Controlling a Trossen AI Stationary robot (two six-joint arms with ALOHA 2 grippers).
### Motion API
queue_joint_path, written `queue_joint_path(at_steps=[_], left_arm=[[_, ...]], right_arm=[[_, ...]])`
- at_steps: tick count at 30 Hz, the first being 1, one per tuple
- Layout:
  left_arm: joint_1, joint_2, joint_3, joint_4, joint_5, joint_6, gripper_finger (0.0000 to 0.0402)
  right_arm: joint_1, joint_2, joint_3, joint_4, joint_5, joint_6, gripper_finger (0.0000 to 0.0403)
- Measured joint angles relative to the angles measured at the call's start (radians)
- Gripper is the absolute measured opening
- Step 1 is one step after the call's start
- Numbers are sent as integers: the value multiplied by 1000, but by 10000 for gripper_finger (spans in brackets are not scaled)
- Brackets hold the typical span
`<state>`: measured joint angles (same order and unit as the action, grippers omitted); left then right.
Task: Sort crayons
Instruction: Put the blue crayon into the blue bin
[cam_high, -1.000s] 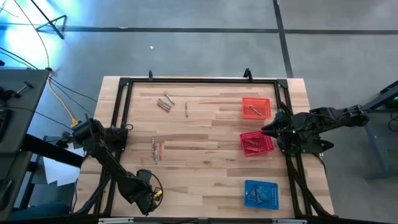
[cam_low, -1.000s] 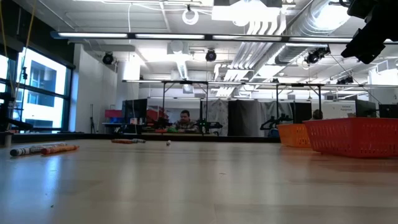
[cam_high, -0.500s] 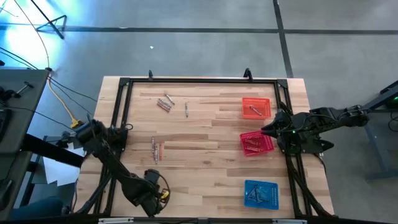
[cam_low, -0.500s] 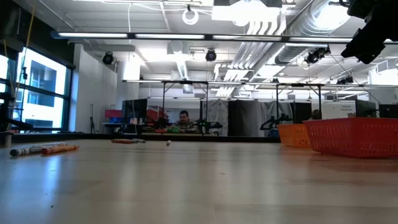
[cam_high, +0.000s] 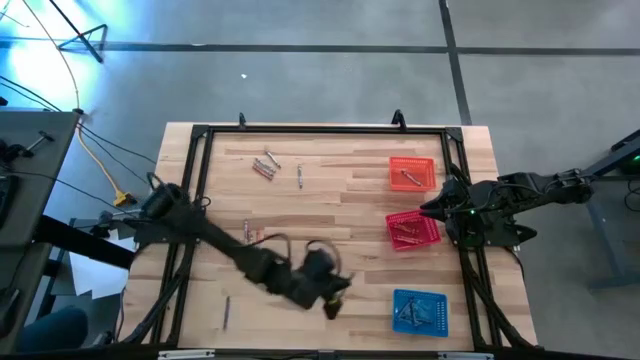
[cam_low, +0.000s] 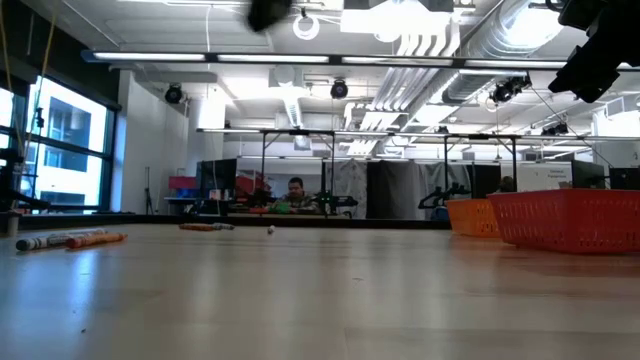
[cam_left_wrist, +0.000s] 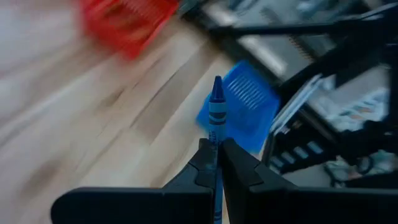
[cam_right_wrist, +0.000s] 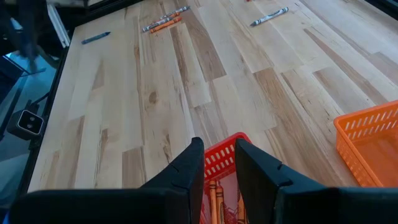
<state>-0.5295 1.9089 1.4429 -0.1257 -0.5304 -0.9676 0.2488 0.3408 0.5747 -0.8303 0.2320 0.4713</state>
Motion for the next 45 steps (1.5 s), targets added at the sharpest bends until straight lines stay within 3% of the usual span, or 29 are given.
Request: queue_joint_path(at_steps=[2, 8, 17, 22, 29, 36, 45], left_arm=[[43, 51, 6, 120, 22, 110, 0], [123, 244, 177, 183, 120, 263, 0], [144, 486, 525, 207, 238, 439, 0], [143, 593, 641, 272, 257, 499, 0], [143, 678, 662, 419, 297, 499, 0], [138, 697, 663, 431, 293, 513, 3], [124, 697, 663, 423, 289, 608, 55]], right_arm=[[0, 0, 0, 0, 0, 0, 84], [0, 0, 0, 0, 0, 0, 84], [0, 0, 0, 0, 0, 0, 84], [0, 0, 0, 0, 0, 0, 84], [0, 0, 0, 0, 0, 0, 84], [0, 0, 0, 0, 0, 0, 84], [0, 0, 0, 0, 0, 0, 84]])
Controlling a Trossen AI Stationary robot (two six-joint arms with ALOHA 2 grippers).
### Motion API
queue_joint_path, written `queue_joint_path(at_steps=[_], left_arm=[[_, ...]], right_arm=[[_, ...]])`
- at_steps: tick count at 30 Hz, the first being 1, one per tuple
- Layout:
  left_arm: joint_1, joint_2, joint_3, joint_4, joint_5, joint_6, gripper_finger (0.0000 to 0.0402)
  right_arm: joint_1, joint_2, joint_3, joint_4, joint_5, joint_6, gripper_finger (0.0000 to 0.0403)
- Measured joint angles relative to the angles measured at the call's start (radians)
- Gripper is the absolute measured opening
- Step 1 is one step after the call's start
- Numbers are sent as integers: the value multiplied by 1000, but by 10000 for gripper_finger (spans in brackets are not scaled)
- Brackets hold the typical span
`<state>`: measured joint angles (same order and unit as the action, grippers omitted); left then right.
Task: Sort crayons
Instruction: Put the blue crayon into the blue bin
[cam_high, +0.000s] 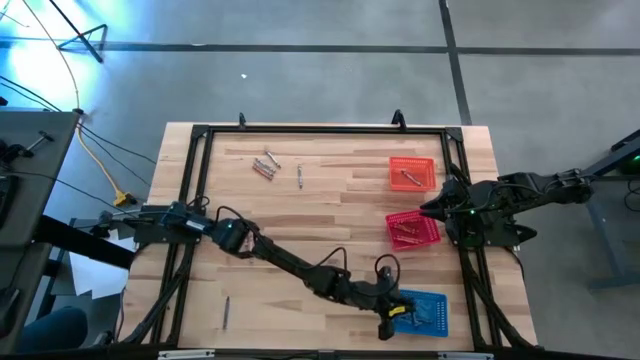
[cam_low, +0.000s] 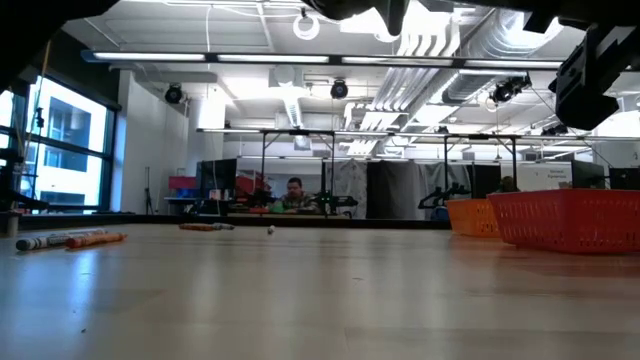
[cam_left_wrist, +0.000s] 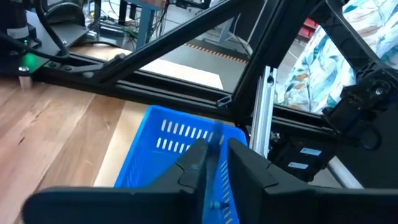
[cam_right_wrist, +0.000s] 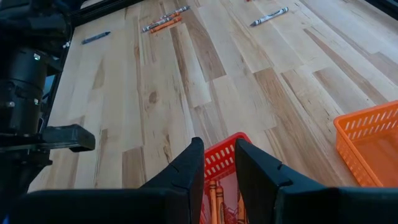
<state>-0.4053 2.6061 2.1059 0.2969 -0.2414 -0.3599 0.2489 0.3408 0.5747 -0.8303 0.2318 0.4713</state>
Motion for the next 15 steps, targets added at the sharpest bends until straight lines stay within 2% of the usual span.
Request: queue_joint_path(at_steps=[11, 15], left_arm=[[-1, 0, 0, 0, -9, 30, 101], [-13, -8, 0, -22, -112, 21, 103]], right_arm=[[0, 0, 0, 0, 0, 0, 84], [0, 0, 0, 0, 0, 0, 84]])
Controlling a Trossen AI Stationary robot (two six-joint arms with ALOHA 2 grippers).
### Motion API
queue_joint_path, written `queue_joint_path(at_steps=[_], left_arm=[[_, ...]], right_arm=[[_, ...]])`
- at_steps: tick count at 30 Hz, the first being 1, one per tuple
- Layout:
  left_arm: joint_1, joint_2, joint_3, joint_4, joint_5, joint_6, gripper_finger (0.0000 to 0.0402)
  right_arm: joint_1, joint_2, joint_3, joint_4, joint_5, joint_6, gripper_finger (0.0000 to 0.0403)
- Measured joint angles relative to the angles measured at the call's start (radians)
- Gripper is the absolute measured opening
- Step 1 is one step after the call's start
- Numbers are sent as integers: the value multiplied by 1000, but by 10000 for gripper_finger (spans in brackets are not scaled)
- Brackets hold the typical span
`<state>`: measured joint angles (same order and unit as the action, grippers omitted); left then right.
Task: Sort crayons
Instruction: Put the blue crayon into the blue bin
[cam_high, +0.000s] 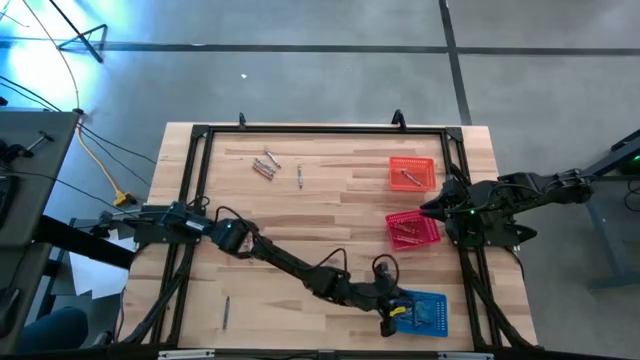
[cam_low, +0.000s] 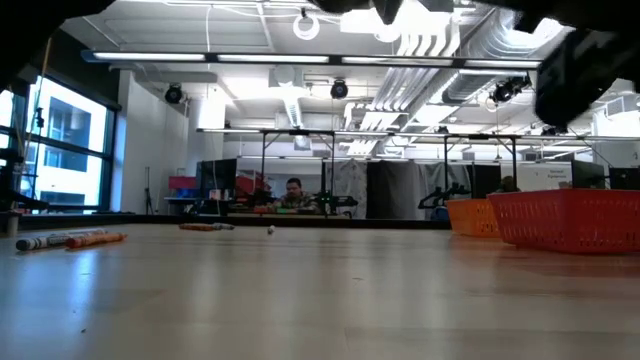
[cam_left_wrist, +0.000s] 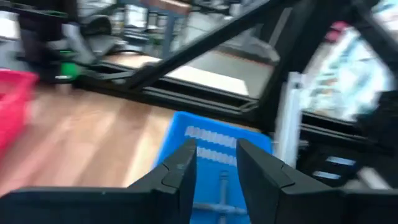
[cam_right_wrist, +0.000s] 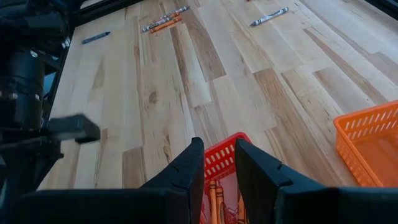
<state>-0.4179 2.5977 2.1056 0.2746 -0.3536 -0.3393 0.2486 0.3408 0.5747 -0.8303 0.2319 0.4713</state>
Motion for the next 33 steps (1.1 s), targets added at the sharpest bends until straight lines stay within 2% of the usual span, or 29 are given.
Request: queue_joint_path(at_steps=[4, 7, 10, 14, 19, 23, 29, 33], left_arm=[[-28, -57, 0, -185, -148, -3, 103], [-66, -108, 0, -438, -304, -118, 105], [-100, -175, 0, -764, -399, -358, 106], [-142, -242, 2, -1208, -410, -814, 106], [-222, -263, 0, -1623, -324, -1323, 106], [-287, -260, 0, -1845, -145, -1610, 106], [-364, -274, -61, -1845, 159, -1799, 106], [-419, -274, -99, -1844, 280, -1934, 106]], right_arm=[[0, 0, 0, 0, 0, 0, 84], [0, 0, 0, 0, 0, 0, 84], [0, 0, 0, 0, 0, 0, 84], [0, 0, 0, 0, 0, 0, 84], [0, 0, 0, 0, 0, 0, 84], [0, 0, 0, 0, 0, 0, 84], [0, 0, 0, 0, 0, 0, 84], [0, 0, 0, 0, 0, 0, 84]])
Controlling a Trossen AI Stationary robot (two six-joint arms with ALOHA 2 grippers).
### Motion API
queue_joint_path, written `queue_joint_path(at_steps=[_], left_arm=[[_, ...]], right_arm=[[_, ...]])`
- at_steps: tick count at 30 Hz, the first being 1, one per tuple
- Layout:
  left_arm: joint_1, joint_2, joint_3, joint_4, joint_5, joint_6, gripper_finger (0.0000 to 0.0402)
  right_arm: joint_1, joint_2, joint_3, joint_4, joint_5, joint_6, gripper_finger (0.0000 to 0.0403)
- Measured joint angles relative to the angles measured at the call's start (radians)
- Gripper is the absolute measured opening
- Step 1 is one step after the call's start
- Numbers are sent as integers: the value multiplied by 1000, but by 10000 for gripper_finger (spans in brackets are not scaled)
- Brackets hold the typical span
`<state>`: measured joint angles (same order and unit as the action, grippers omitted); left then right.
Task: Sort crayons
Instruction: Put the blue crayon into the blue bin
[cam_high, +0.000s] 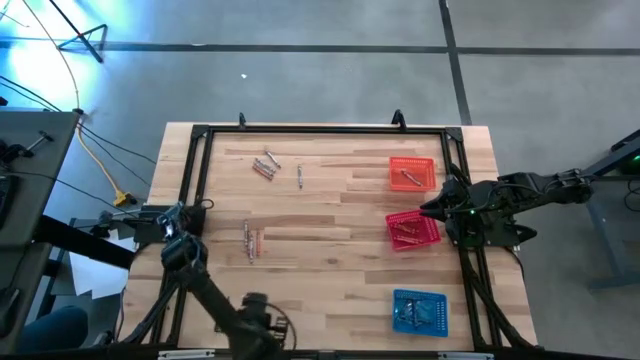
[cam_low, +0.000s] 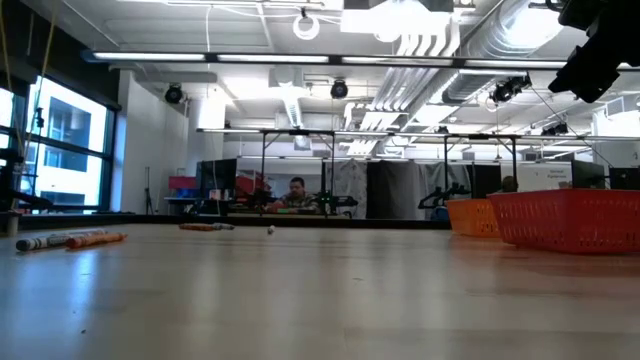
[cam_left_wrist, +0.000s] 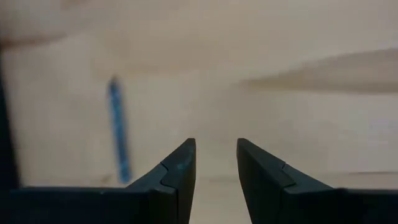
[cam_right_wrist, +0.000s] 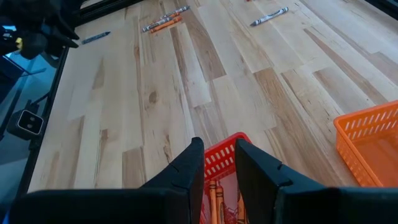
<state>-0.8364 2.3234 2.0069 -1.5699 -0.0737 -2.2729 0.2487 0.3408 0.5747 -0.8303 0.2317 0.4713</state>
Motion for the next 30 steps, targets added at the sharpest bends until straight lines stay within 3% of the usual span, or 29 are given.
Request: queue_joint_path(at_steps=[8, 13, 21, 25, 30], left_arm=[[-69, 0, -47, -1, 203, -86, 106], [-116, 0, -73, -1, 277, -110, 106], [-132, -113, -253, 19, 256, -110, 106], [-126, -181, -362, 125, 184, -100, 107], [-116, -240, -500, 291, 172, -90, 107]], right_arm=[[0, 0, 0, 0, 0, 0, 84], [0, 0, 0, 0, 0, 0, 84], [0, 0, 0, 0, 0, 0, 84], [0, 0, 0, 0, 0, 0, 84], [0, 0, 0, 0, 0, 0, 84]])
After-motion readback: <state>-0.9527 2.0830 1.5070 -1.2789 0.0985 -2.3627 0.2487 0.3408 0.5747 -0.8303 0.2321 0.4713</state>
